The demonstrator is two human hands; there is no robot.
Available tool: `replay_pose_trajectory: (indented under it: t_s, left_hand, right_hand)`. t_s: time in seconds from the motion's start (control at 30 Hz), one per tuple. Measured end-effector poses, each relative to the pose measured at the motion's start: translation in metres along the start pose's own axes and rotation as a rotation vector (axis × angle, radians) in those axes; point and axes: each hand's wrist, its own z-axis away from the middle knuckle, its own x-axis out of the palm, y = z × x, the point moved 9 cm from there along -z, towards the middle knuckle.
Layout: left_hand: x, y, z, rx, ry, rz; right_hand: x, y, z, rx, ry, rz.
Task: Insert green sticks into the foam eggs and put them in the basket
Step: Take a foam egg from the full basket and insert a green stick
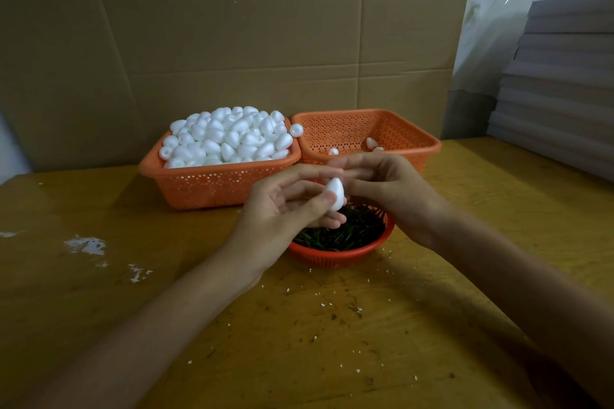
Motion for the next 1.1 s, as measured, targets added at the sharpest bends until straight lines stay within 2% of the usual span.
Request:
replay_pose_trajectory:
  t_s: [0.33, 0.5, 0.6, 1.1]
  left_hand:
    - [-0.014, -0.004, -0.002, -0.031, 0.137, 0.209]
    - [-0.024, -0.003, 0.001, 0.011, 0.268, 0.215]
    - [-0.026, -0.003, 0.002, 0.031, 0.325, 0.197]
    - [-0.028, -0.005, 0.003, -0.031, 0.348, 0.19]
  right_hand:
    - [-0.006, 0.004, -0.003, -0.014, 0.053, 0.045]
    - [-0.002, 0.0, -0.001, -0.046, 0.011, 0.076]
    - [0.008, 0.0, 0.002, -0.055, -0.072, 0.118]
    - [0.01, -0.001, 0.0, -0.093, -0.055, 0.106]
